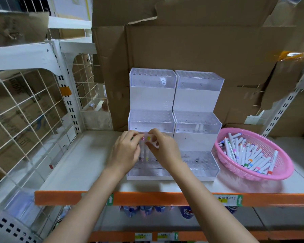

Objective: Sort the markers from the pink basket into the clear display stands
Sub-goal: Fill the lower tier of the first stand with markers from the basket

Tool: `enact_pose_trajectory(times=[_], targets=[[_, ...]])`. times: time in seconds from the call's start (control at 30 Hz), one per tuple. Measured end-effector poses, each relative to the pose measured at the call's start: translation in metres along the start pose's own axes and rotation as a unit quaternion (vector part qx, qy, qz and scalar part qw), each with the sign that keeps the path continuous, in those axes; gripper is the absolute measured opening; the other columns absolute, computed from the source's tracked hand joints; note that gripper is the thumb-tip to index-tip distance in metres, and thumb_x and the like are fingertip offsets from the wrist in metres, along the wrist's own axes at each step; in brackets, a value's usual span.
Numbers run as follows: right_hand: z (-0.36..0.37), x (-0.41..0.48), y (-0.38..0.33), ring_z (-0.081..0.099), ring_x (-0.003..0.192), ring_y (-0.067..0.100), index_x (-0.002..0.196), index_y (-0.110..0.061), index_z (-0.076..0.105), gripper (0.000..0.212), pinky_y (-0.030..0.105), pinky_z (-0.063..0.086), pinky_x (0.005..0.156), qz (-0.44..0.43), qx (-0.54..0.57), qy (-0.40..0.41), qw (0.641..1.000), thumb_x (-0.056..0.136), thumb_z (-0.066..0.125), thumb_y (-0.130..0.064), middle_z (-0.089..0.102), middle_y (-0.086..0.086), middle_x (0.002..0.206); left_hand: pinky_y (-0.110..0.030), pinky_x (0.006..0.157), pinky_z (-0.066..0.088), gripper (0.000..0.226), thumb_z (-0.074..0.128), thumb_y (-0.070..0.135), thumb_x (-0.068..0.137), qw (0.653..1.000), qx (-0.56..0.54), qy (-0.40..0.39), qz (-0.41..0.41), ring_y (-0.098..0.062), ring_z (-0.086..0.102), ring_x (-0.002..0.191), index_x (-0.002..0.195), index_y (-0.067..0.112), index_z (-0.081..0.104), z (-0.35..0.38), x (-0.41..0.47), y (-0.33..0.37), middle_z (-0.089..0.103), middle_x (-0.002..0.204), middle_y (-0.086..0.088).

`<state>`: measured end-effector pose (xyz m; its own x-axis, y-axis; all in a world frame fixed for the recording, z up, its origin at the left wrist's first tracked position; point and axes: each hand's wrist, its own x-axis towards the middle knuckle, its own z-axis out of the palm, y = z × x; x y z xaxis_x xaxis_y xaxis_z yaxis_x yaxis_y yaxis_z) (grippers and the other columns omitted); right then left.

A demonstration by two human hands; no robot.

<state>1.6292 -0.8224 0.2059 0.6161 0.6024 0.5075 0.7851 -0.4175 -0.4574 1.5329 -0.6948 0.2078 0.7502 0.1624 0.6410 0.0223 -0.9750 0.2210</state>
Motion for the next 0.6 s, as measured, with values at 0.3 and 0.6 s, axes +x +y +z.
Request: enact_pose_trajectory(times=[0.3, 0.6], targets=[[-0.050, -0.037, 0.055, 0.059, 0.102, 0.030, 0.114, -0.015, 0.063, 0.038, 0.043, 0.053, 0.075, 0.032, -0.094, 0.024, 0.995, 0.080, 0.070, -0.029, 0.062, 0.006, 0.111, -0.030, 0.076, 0.046, 0.031, 0.051, 0.015, 0.078, 0.995, -0.016, -0.043, 0.087, -0.021, 0.058, 0.090, 0.104, 0.011, 0.067, 0.035, 0.018, 0.058, 0.063, 0.099, -0.004], [-0.138, -0.083, 0.133, 0.052, 0.111, 0.027, 0.127, -0.024, 0.055, 0.039, 0.037, 0.041, 0.086, 0.216, -0.193, 0.006, 0.957, 0.091, 0.054, -0.038, 0.057, 0.001, 0.120, -0.036, 0.069, 0.055, 0.038, 0.040, 0.024, 0.077, 0.971, -0.103, -0.152, 0.154, -0.030, 0.061, 0.085, 0.100, 0.007, 0.065, 0.111, 0.058, 0.168, 0.063, 0.095, -0.010]])
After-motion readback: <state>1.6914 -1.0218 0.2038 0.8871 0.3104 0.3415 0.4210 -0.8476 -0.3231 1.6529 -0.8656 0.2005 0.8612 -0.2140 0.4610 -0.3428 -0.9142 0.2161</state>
